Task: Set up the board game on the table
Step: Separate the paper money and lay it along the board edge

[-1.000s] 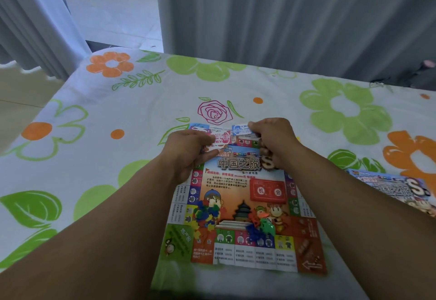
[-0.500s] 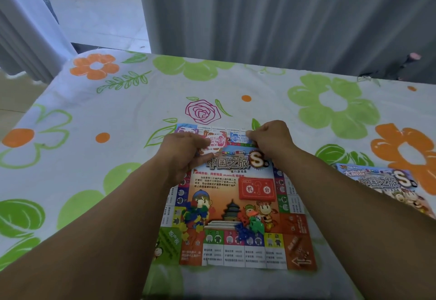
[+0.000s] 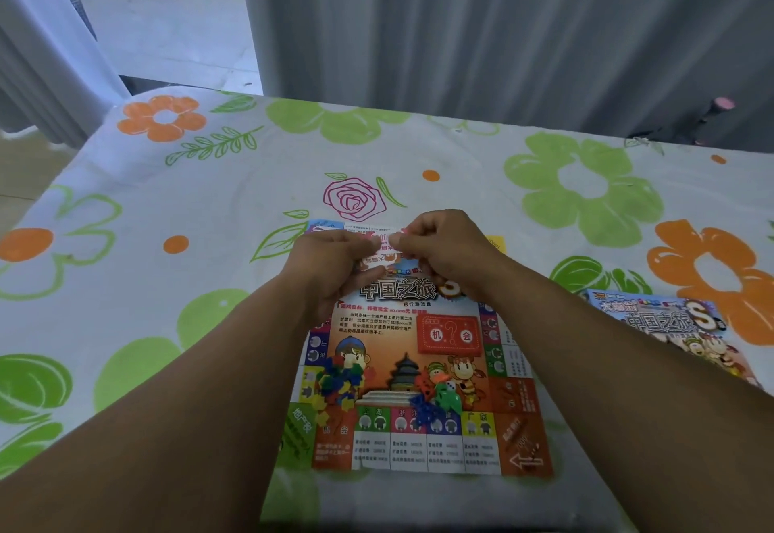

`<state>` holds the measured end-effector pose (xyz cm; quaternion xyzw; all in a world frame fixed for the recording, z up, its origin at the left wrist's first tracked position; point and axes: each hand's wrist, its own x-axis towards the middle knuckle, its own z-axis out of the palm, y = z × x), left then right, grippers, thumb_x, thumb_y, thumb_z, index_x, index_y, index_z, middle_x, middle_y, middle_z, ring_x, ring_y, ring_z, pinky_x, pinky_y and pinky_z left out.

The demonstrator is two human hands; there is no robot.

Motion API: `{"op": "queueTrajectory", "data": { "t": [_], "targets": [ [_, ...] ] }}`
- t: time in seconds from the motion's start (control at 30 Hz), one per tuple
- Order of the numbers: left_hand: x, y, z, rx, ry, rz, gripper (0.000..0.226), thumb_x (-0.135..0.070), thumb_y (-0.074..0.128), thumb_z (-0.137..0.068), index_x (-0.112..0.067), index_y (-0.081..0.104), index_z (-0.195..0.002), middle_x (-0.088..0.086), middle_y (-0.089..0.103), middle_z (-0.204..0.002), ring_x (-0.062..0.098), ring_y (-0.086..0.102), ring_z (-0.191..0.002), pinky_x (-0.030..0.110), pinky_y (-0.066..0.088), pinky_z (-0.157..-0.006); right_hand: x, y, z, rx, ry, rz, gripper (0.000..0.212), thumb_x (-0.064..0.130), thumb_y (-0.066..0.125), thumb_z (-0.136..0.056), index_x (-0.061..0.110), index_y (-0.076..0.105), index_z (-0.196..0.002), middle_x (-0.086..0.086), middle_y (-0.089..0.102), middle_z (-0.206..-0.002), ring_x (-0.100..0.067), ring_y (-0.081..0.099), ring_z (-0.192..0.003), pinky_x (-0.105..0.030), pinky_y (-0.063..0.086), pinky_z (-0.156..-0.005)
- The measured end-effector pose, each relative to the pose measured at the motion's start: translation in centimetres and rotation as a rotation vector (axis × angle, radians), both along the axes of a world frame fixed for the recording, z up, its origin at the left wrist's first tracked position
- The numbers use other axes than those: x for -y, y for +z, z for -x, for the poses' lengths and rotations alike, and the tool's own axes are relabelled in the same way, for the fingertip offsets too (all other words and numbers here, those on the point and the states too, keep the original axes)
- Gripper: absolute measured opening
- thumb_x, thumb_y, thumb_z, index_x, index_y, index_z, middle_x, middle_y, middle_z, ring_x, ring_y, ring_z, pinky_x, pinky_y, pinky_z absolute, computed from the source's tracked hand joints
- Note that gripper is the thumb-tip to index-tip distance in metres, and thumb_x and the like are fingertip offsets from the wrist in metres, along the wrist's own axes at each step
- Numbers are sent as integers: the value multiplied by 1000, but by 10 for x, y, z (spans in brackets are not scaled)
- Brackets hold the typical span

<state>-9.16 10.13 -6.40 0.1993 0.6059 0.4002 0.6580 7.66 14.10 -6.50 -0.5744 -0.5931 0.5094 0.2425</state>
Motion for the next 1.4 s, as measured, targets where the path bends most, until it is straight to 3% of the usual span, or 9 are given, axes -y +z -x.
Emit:
{"op": "queueTrajectory", "data": {
  "t": [0.13, 0.33, 0.7, 0.9, 1.0, 1.1, 1.27, 1.33, 1.4],
  "targets": [
    [-3, -2, -8, 0, 5, -7, 16, -6, 69, -92, 2, 68, -105, 21, 72, -103, 31, 76, -84, 30, 64, -64, -4, 0, -15, -14, -91, 31, 24, 23, 73, -91, -1, 68, -89, -7, 67, -73, -13, 49, -48, -22, 40, -41],
    [-9, -11, -16, -28, 19, 5, 14, 0, 69, -89, -1, 70, -103, 18, 68, -110, 29, 73, -94, 34, 62, -78, -14, -7, -59, 6, -335, 65, 17, 16, 70, -94, 0, 67, -89, -7, 59, -59, -12, 46, -44, -24, 39, -41],
    [-7, -9, -26, -1, 4, 11, 13, 7, 64, -90, 1, 66, -101, 18, 68, -110, 30, 72, -95, 28, 63, -66, -14, -16, -86, 154, -389, 13, 19, 20, 71, -93, 2, 67, -88, -15, 69, -74, -12, 57, -45, -21, 39, -40],
    [-7, -8, -27, -19, -19, 17, 16, 4, 67, -89, 3, 66, -105, 18, 70, -106, 28, 73, -91, 29, 64, -66, -18, -23, -87, 225, -424, -3, 22, 20, 74, -91, 10, 62, -74, -10, 71, -75, -20, 64, -60, -30, 44, -53],
    [-7, -8, -28, -25, -29, 21, 15, 3, 67, -90, 2, 66, -105, 17, 70, -101, 27, 74, -86, 31, 64, -69, -20, -26, -88, 320, -428, -19, 26, 25, 76, -87, 15, 60, -69, -13, 74, -80, -30, 71, -76, -43, 57, -71],
    [-7, -7, -29, -29, -47, 24, 14, 3, 67, -90, 1, 66, -104, 18, 70, -103, 27, 74, -89, 33, 63, -72, -19, -22, -86, 443, -393, -23, 26, 31, 76, -86, 12, 61, -74, -11, 73, -84, -31, 71, -82, -48, 58, -81],
    [-5, -5, -26, -36, -51, 19, 15, 3, 67, -90, 3, 66, -105, 18, 71, -104, 29, 74, -92, 33, 64, -71, -18, -15, -76, 502, -353, -122, 24, 29, 65, -93, 6, 66, -85, -8, 72, -84, -28, 70, -83, -44, 57, -79],
    [-3, -4, -24, -32, -48, 15, 13, 3, 67, -90, 3, 67, -103, 19, 71, -105, 30, 74, -94, 30, 64, -67, -15, -10, -69, 400, -319, -147, 24, 31, 65, -94, 9, 65, -83, -3, 72, -83, -23, 71, -80, -41, 58, -76],
    [-2, -4, -22, -45, -48, 13, 10, 2, 68, -90, 3, 68, -99, 19, 71, -105, 30, 74, -94, 29, 63, -65, -10, -2, -57, 226, -230, -102, 33, 34, 67, -94, 3, 65, -86, 0, 72, -78, -12, 68, -62, -33, 57, -58]
  ]
}}
